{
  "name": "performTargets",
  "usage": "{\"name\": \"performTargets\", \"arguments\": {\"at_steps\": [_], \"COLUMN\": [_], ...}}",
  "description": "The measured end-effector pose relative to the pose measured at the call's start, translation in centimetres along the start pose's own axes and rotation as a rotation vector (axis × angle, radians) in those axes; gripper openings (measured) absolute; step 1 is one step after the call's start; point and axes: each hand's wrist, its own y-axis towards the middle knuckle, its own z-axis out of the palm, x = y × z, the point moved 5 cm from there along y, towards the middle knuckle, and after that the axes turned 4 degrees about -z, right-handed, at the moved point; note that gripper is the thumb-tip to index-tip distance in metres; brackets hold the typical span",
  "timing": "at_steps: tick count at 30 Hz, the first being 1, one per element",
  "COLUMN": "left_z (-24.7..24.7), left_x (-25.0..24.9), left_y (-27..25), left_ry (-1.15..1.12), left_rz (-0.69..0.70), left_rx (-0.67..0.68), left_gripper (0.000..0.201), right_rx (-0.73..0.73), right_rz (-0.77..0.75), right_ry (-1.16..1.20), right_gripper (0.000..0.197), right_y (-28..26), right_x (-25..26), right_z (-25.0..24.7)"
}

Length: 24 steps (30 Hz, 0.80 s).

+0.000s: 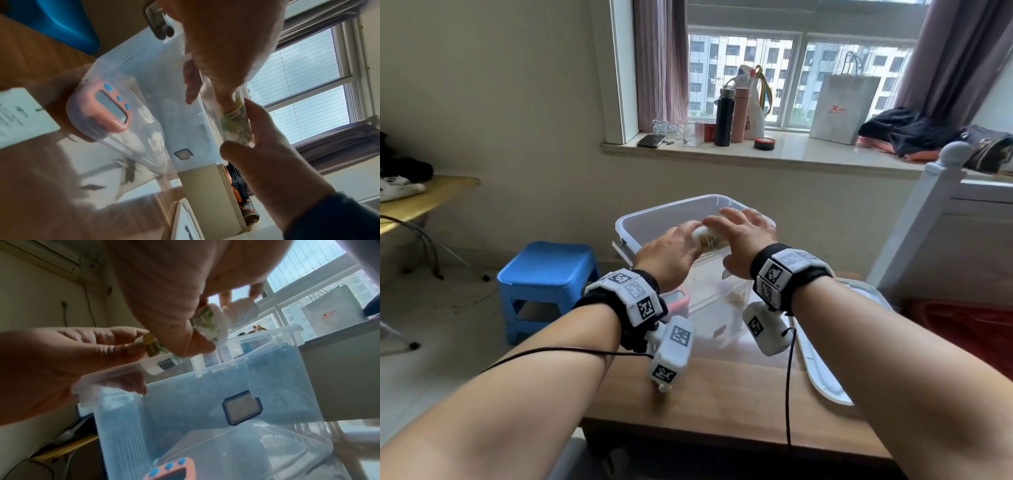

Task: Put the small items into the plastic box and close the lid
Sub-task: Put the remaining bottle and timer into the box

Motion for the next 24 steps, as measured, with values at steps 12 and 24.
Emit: {"name": "performTargets", "arguments": {"at_steps": [12,24], "left_z": [-0.3,2.2], "left_x": [0.9,7.1], "left_y": [0.6,-4.1], "left_ry": [0.007,-0.446], "left_rz": [0.004,-0.611], "left_rx": [-0.071,-0.357], "left_gripper": [0.057,0.074], "right_rx": [0.199,-0.132], "right_rz": [0.122,0.115], "right_ry": [0.064,0.246], "right_gripper": [0.060,0.068], "right_y": [-1.4,-5.0], "right_x": [-1.4,2.1], "right_z": [3.0,3.2]}}
